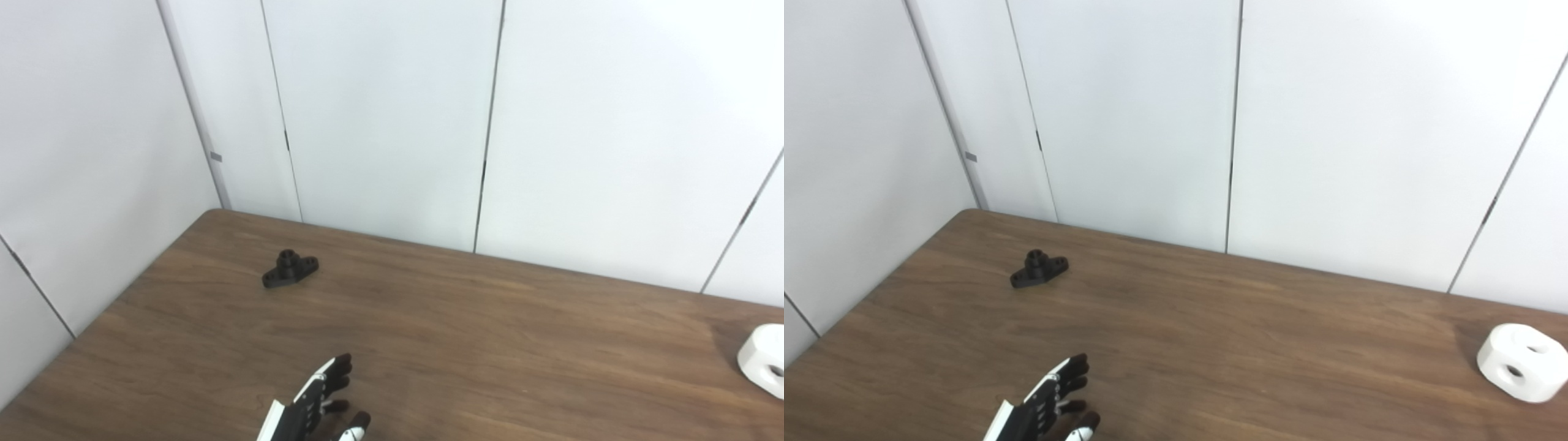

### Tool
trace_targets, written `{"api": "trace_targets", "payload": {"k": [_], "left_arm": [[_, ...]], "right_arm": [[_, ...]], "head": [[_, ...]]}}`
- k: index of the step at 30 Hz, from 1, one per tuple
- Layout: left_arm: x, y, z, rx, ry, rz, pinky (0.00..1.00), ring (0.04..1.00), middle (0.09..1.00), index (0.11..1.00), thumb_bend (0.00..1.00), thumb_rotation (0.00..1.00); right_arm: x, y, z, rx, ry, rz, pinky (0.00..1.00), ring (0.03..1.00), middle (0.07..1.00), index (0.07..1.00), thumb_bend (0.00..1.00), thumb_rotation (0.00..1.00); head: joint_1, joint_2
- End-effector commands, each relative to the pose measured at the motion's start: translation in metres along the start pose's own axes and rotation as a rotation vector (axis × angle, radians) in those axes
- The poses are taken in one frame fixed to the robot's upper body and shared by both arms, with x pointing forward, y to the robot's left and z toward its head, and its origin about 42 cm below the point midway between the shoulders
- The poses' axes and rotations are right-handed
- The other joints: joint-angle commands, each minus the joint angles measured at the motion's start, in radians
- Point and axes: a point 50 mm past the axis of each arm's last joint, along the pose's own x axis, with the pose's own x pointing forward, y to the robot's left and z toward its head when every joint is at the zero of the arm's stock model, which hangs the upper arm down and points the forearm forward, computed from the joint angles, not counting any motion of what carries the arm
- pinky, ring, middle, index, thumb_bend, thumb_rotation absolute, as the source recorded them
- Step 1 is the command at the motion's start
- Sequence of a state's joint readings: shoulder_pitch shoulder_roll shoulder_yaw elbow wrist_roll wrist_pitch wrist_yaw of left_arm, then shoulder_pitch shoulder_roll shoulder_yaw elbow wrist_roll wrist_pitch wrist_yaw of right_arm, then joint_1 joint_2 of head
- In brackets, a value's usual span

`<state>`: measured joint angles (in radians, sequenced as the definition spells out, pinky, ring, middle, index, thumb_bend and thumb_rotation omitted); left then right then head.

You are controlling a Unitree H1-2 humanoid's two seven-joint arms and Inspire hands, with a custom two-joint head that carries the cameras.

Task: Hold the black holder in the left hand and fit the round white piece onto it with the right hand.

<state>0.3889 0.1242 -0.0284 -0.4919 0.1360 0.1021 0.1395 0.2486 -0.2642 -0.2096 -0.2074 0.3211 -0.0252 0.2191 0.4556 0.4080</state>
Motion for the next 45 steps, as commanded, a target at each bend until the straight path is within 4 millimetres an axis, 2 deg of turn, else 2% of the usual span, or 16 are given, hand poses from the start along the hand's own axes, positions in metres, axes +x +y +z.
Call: {"api": "trace_targets", "payload": {"k": [1, 3, 9, 13, 16, 19, 24, 28, 36, 41, 45], "left_arm": [[0.014, 0.005, 0.019, 0.048, -0.054, 0.048, 0.8, 0.863, 0.895, 0.893, 0.63, 0.1], [0.02, 0.011, 0.023, 0.093, -0.053, 0.061, 0.81, 0.872, 0.904, 0.898, 0.66, 0.13], [0.05, 0.04, 0.04, 0.469, -0.059, 0.126, 0.87, 0.918, 0.93, 0.926, 0.67, 0.19], [0.072, 0.061, 0.049, 0.648, -0.064, 0.19, 0.82, 0.918, 0.93, 0.921, 0.7, 0.22], [0.087, 0.073, 0.055, 0.739, -0.061, 0.218, 0.83, 0.934, 0.938, 0.927, 0.74, 0.26], [0.101, 0.086, 0.058, 0.789, -0.069, 0.232, 0.86, 0.938, 0.938, 0.923, 0.78, 0.25], [0.123, 0.101, 0.057, 0.868, -0.066, 0.259, 0.96, 0.946, 0.929, 0.904, 0.81, 0.31], [0.143, 0.114, 0.055, 0.94, -0.06, 0.303, 0.95, 0.929, 0.91, 0.881, 0.83, 0.35], [0.178, 0.132, 0.054, 1.014, 0.0, 0.325, 0.99, 0.964, 0.935, 0.885, 0.83, 0.46], [0.198, 0.141, 0.053, 1.024, 0.037, 0.317, 1.0, 0.984, 0.943, 0.878, 0.84, 0.44], [0.213, 0.144, 0.047, 0.953, 0.057, 0.304, 1.0, 0.999, 0.957, 0.859, 0.87, 0.42]], "right_arm": [[-0.004, -0.006, 0.004, -0.033, 0.011, 0.004, 1.0, 1.0, 1.0, 1.0, 0.7, 1.0], [-0.004, -0.005, 0.004, -0.031, 0.013, 0.003, 1.0, 1.0, 1.0, 1.0, 0.71, 1.0], [-0.003, -0.005, 0.002, -0.032, 0.016, 0.016, 1.0, 1.0, 1.0, 1.0, 0.71, 1.0], [-0.002, -0.002, 0.001, -0.02, 0.018, 0.013, 1.0, 1.0, 1.0, 1.0, 0.72, 1.0], [0.0, 0.0, 0.001, -0.032, 0.014, 0.021, 1.0, 1.0, 1.0, 1.0, 0.72, 1.0], [0.001, 0.0, 0.001, -0.045, 0.013, 0.024, 1.0, 1.0, 1.0, 1.0, 0.72, 1.0], [0.002, 0.0, 0.002, -0.045, 0.011, 0.019, 1.0, 1.0, 1.0, 0.999, 0.72, 1.0], [0.001, 0.002, 0.004, -0.038, 0.012, 0.027, 1.0, 1.0, 1.0, 0.999, 0.71, 1.0], [0.0, 0.005, 0.004, -0.061, 0.012, 0.053, 1.0, 1.0, 1.0, 0.993, 0.69, 1.0], [-0.001, 0.005, 0.004, -0.061, 0.014, 0.057, 1.0, 1.0, 0.999, 0.996, 0.69, 1.0], [-0.002, 0.006, 0.004, -0.054, 0.023, 0.051, 1.0, 1.0, 0.997, 0.995, 0.7, 1.0]], "head": [[0.001, 0.004], [0.001, 0.004], [0.008, -0.001], [0.0, -0.005], [-0.002, -0.009], [-0.005, -0.011], [-0.01, -0.01], [-0.018, -0.009], [-0.026, -0.005], [-0.031, -0.002], [-0.036, -0.001]]}}
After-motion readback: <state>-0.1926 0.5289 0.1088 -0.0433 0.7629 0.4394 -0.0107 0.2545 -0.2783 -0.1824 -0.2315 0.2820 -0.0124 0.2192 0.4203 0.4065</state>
